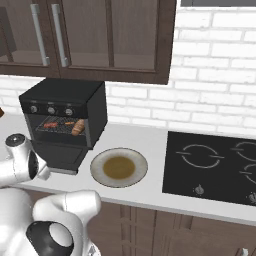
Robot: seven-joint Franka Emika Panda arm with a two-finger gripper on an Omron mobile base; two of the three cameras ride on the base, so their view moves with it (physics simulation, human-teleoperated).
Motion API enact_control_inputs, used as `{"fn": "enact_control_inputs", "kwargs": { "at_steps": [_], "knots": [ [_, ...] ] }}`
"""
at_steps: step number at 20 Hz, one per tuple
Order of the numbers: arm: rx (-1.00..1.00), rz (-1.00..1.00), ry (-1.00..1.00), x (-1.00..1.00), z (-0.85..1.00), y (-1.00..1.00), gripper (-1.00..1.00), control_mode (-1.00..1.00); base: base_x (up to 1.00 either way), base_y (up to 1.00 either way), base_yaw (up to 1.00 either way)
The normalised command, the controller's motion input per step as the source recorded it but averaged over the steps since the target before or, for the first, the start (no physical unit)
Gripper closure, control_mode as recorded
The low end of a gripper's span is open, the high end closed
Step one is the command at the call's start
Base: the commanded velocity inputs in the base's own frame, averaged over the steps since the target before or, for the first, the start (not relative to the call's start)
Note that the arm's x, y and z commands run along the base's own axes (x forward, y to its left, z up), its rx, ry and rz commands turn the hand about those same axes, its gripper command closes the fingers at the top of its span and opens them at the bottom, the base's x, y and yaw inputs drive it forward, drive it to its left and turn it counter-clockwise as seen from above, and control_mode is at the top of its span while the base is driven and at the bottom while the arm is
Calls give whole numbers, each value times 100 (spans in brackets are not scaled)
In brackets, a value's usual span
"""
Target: Pick up the kebab skewer and baguette bread, and place them inside the toaster oven. Close the toaster oven door and start by setting the timer.
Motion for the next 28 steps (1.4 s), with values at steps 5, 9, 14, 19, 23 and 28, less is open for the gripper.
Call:
{"fn": "enact_control_inputs", "kwargs": {
  "at_steps": [5,9,14,19,23,28],
  "knots": [
    [0,19,14,12,0,13,-100,-100,0,0,0],
    [0,15,4,11,0,18,-100,-100,0,0,0],
    [-1,13,0,8,-3,29,-100,-100,0,0,0],
    [-5,6,0,13,0,20,-100,-100,0,0,0],
    [-6,0,0,20,-1,8,-100,-100,0,0,0],
    [-3,0,0,15,-10,0,-100,-100,0,0,0]
  ]
}}
